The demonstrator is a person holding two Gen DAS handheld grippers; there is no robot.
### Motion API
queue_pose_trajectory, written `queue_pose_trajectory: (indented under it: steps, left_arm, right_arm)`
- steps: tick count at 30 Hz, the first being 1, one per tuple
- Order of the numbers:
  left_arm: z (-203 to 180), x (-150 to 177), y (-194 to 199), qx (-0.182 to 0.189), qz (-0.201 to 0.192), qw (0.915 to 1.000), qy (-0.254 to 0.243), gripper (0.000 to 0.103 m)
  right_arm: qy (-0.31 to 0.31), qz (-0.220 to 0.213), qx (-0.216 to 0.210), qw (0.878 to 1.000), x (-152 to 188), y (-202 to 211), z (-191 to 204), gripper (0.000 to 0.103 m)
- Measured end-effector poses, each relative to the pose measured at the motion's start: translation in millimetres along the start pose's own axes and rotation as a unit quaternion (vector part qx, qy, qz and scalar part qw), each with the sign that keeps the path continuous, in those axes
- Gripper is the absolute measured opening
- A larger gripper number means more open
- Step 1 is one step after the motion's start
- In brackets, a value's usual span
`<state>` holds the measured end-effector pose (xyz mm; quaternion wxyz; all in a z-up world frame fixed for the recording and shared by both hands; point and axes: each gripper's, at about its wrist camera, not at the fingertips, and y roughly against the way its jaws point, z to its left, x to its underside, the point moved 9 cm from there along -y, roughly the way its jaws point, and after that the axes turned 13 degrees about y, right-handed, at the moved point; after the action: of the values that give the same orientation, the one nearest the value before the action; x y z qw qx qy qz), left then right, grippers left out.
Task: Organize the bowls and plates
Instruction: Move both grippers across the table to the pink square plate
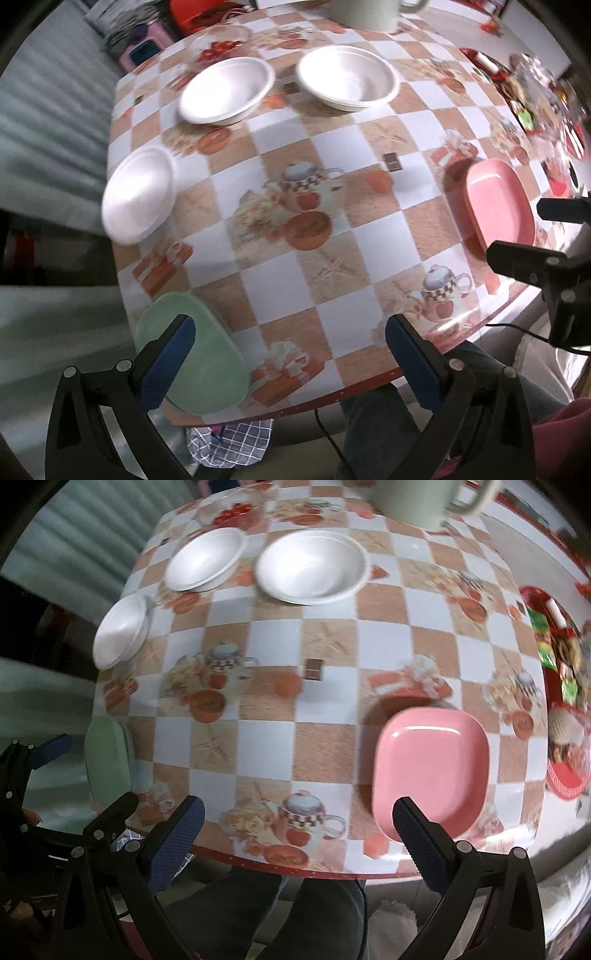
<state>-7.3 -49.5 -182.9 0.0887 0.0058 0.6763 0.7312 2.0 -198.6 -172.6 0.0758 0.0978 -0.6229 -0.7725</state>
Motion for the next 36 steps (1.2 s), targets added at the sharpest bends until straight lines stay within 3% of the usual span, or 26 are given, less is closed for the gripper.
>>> queue_pose_trajectory:
  steps: [12,20,26,36]
  left_arm:
    - [-59.8,-7.3,-12.6,0.005,0.021,0.9975,-0.068,0.103]
    - [-108.2,-14.4,-26.5,0.028,0.047,0.9932,-0.102,0.103]
    - [-145.0,-13.3,-45.0,0.055,0.085,0.9908,-0.089,0.103]
    - [-178.0,-24.1,-88.4,0.046,0.110,0.9922,-0.036,0.103]
  right_arm:
    - [-0.099,0.020,-0.004,0.995,41.9,-11.8,-70.8,0.103]
    - [-0.147,0.040,-0.002,0.988,65.1,-24.1,-113.1,0.103]
    - [-0.154,0.063,0.026,0.986,80.4,-37.7,-151.7,0.103]
    - [-0.149,0.076,0.047,0.985,74.9,-58.6,-190.2,0.103]
